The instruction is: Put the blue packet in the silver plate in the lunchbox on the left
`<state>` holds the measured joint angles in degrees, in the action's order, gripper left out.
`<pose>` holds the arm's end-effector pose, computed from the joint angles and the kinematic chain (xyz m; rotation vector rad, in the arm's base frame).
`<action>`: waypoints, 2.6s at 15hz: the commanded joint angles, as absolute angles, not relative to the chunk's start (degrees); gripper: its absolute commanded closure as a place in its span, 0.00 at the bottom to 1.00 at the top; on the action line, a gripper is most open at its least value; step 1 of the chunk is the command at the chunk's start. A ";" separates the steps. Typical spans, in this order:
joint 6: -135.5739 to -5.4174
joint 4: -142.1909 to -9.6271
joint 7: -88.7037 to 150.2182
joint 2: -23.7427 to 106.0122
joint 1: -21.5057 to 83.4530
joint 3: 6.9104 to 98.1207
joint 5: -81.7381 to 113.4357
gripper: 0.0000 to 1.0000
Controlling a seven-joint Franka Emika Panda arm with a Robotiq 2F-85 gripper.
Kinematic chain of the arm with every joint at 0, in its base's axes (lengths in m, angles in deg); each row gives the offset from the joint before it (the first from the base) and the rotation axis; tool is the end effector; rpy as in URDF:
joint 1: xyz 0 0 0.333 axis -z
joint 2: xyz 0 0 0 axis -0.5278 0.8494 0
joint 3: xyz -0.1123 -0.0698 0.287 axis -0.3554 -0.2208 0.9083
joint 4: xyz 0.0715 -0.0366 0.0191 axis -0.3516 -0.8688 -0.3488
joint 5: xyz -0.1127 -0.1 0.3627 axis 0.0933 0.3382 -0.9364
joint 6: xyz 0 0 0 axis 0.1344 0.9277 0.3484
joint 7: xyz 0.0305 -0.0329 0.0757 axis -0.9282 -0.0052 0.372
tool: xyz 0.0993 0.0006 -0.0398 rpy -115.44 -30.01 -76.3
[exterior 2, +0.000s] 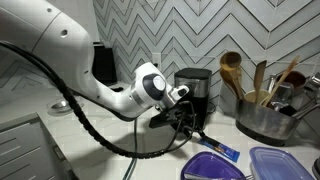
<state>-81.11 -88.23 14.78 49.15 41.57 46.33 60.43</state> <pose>0.6335 -0.2092 0.3296 2.4987 -0.0558 0.3266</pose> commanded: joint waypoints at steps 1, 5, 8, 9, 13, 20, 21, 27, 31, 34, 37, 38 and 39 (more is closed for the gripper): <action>-80.36 -86.22 16.69 51.20 40.46 44.78 58.27 0.31; -80.15 -85.35 17.31 51.99 40.56 44.48 57.05 0.33; -79.89 -84.88 17.75 52.55 40.60 44.23 56.09 0.39; -79.82 -84.72 17.86 52.76 40.61 44.11 55.79 0.41; -79.58 -84.15 18.45 53.38 40.58 43.73 54.73 0.44; -79.47 -83.89 18.88 53.95 40.28 43.32 54.40 0.64; -79.46 -83.90 18.88 54.01 40.25 43.30 54.44 0.70; -79.75 -84.07 19.08 53.88 40.00 42.97 54.89 0.76; -80.07 -84.39 18.95 53.47 39.52 42.60 55.55 0.89; -80.38 -84.84 18.69 52.81 38.84 42.29 56.27 0.99; -80.28 -85.73 18.11 51.66 37.77 41.94 57.35 1.00; -80.19 -86.04 17.85 51.24 37.33 41.80 57.75 1.00; -79.83 -86.61 17.40 50.48 36.71 41.62 58.23 1.00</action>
<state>-80.64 -84.99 17.69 52.16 38.96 42.83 56.75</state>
